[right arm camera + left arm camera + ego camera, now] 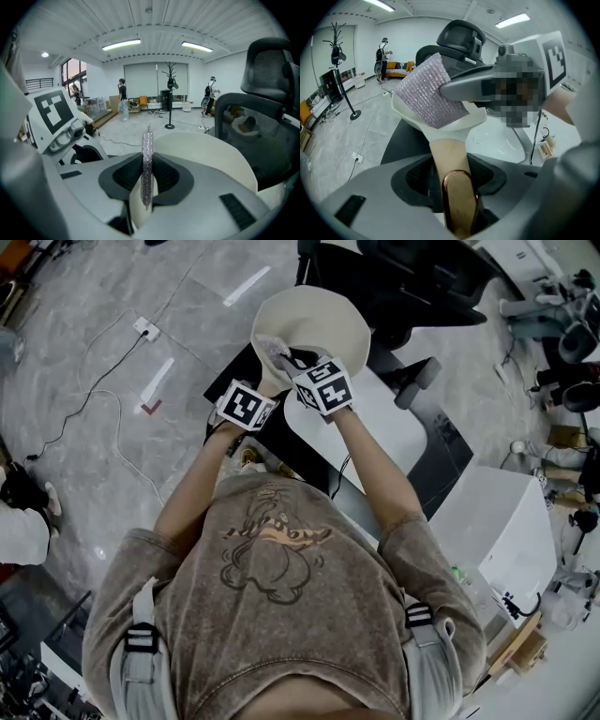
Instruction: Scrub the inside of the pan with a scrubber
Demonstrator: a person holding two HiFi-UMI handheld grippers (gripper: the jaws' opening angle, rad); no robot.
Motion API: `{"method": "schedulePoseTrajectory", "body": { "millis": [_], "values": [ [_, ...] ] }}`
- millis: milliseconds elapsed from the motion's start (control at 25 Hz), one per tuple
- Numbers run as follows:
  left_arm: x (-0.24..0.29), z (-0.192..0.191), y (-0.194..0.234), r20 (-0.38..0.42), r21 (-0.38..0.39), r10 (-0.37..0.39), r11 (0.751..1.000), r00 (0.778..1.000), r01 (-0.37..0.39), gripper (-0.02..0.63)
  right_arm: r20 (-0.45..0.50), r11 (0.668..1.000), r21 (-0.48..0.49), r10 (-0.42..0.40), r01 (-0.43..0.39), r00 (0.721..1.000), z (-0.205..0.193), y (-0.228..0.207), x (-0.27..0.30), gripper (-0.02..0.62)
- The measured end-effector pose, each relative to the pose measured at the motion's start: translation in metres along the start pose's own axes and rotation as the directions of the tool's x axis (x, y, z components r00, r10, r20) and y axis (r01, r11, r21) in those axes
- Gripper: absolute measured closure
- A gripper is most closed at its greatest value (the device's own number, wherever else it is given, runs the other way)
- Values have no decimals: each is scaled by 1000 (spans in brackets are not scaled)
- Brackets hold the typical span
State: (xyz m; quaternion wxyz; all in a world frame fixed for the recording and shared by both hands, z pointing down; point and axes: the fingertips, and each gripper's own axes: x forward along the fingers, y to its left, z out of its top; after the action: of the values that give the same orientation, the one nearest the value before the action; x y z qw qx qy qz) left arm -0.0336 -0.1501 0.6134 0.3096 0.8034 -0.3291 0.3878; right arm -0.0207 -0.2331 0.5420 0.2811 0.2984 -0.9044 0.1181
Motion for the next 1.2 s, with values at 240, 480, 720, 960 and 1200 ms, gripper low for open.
{"method": "schedulePoseTrajectory", "body": {
  "millis": [240, 480, 720, 960, 1200],
  "values": [
    [-1, -2, 0, -5, -5, -12, 1000, 1000, 12, 373, -60, 998, -52, 45, -48, 997, -2, 17, 19, 515],
    [-1, -1, 3, 3, -5, -23, 1000, 1000, 23, 373, -85, 989, -68, 124, -130, 989, -3, 39, 32, 514],
    [-1, 1, 0, 10, -13, -42, 999, 999, 42, 373, -113, 982, -39, 177, -183, 978, -4, 38, 43, 514],
    [-1, -1, 1, 9, -9, -44, 999, 999, 45, 373, -148, 972, -25, 226, -232, 963, -2, 36, 52, 514],
    [-2, 0, 1, 14, -5, -57, 998, 998, 57, 373, -134, 974, 17, 225, -225, 965, 3, 30, 65, 514]
  ]
}}
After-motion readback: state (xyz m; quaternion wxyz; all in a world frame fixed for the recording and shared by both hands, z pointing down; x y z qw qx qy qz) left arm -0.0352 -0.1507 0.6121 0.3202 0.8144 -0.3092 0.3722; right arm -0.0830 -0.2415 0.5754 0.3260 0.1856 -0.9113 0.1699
